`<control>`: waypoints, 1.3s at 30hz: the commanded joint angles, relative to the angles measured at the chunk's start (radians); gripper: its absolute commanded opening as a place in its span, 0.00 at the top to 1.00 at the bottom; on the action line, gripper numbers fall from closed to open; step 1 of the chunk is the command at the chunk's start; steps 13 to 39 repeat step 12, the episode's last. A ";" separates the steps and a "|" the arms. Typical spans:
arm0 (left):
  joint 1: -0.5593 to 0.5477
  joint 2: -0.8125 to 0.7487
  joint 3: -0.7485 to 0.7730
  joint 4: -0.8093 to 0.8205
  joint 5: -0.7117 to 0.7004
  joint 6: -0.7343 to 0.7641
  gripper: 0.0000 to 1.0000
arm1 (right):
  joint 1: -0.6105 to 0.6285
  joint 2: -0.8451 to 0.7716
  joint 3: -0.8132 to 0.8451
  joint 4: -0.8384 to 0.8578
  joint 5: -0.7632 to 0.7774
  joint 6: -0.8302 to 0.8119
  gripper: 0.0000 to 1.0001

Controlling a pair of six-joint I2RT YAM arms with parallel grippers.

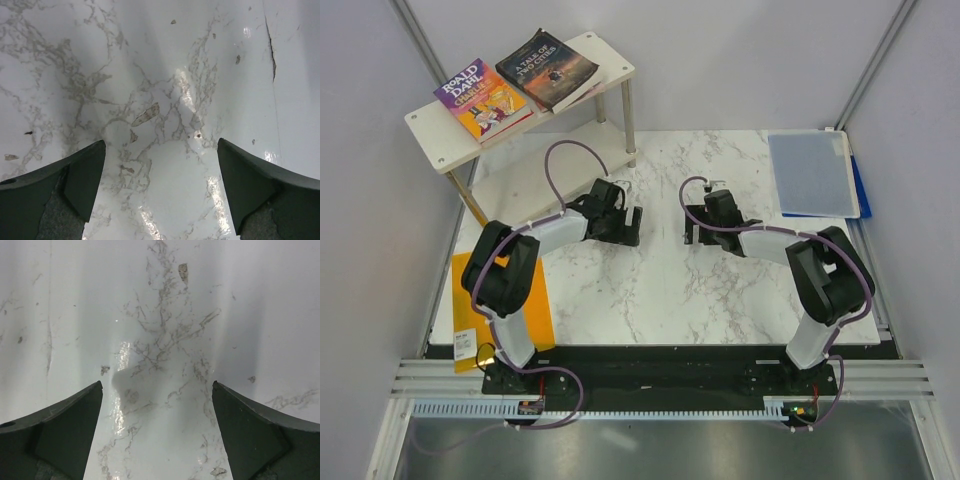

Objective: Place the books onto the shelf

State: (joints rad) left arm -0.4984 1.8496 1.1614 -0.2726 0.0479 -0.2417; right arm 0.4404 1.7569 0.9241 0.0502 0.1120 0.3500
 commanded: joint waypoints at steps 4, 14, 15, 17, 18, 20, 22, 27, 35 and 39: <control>0.054 -0.101 -0.066 0.096 0.084 -0.025 0.00 | -0.006 -0.071 0.041 -0.099 0.140 -0.014 0.02; 0.080 -0.067 -0.048 0.113 0.129 -0.033 0.00 | -0.026 -0.063 0.097 -0.101 0.166 -0.019 0.02; 0.080 -0.067 -0.048 0.113 0.129 -0.033 0.00 | -0.026 -0.063 0.097 -0.101 0.166 -0.019 0.02; 0.080 -0.067 -0.048 0.113 0.129 -0.033 0.00 | -0.026 -0.063 0.097 -0.101 0.166 -0.019 0.02; 0.080 -0.067 -0.048 0.113 0.129 -0.033 0.00 | -0.026 -0.063 0.097 -0.101 0.166 -0.019 0.02; 0.080 -0.067 -0.048 0.113 0.129 -0.033 0.00 | -0.026 -0.063 0.097 -0.101 0.166 -0.019 0.02; 0.080 -0.067 -0.048 0.113 0.129 -0.033 0.00 | -0.026 -0.063 0.097 -0.101 0.166 -0.019 0.02; 0.080 -0.067 -0.048 0.113 0.129 -0.033 0.00 | -0.026 -0.063 0.097 -0.101 0.166 -0.019 0.02; 0.080 -0.067 -0.048 0.113 0.129 -0.033 0.00 | -0.026 -0.063 0.097 -0.101 0.166 -0.019 0.02; 0.080 -0.067 -0.048 0.113 0.129 -0.033 0.00 | -0.026 -0.063 0.097 -0.101 0.166 -0.019 0.02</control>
